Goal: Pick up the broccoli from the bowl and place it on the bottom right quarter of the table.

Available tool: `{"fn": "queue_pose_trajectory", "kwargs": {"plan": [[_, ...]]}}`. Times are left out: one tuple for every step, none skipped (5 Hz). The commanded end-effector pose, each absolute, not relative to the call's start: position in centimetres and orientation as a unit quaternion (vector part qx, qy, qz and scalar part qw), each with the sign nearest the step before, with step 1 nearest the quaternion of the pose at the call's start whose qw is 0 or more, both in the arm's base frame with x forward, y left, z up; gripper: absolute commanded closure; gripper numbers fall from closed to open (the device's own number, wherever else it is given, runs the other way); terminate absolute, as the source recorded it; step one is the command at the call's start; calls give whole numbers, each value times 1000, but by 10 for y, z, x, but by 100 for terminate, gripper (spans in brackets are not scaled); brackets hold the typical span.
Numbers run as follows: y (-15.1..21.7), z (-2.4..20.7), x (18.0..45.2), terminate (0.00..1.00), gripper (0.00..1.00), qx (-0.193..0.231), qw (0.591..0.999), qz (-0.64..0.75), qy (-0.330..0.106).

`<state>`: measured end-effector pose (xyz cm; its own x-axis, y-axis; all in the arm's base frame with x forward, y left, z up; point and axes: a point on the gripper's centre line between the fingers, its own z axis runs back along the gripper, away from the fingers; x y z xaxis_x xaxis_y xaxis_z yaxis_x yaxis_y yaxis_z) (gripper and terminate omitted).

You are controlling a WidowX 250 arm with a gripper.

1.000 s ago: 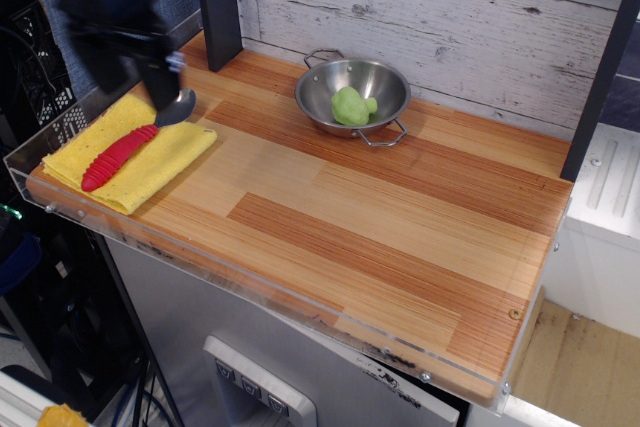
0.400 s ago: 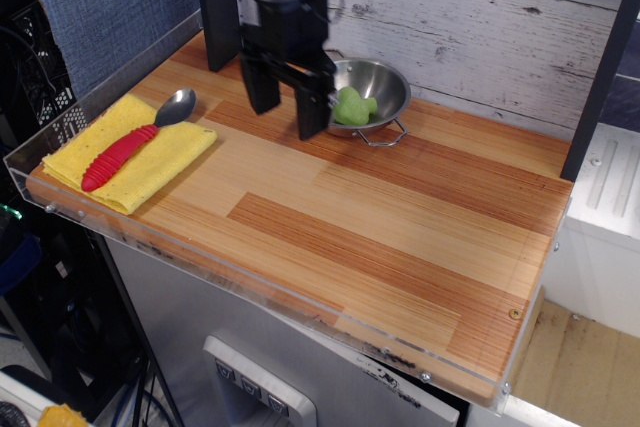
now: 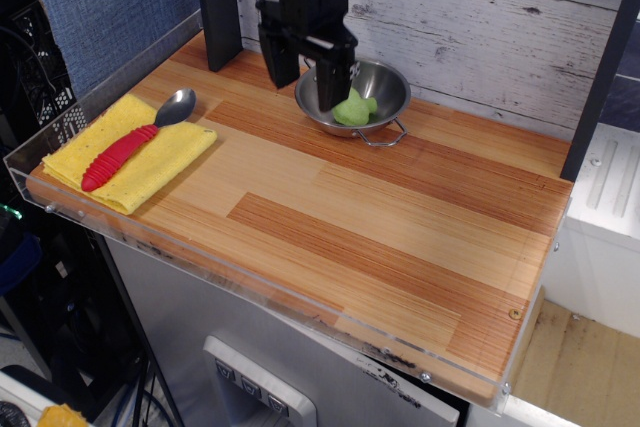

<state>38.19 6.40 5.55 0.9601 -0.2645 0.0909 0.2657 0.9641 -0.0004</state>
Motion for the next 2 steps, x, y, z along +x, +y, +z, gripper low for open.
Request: {"fn": "queue_pose_trajectory", "kwargs": {"plan": [[78,103,402,0,0,-16,988,-112,-109],[68,87,412,0,0,-16,988,-125,-94]]}}
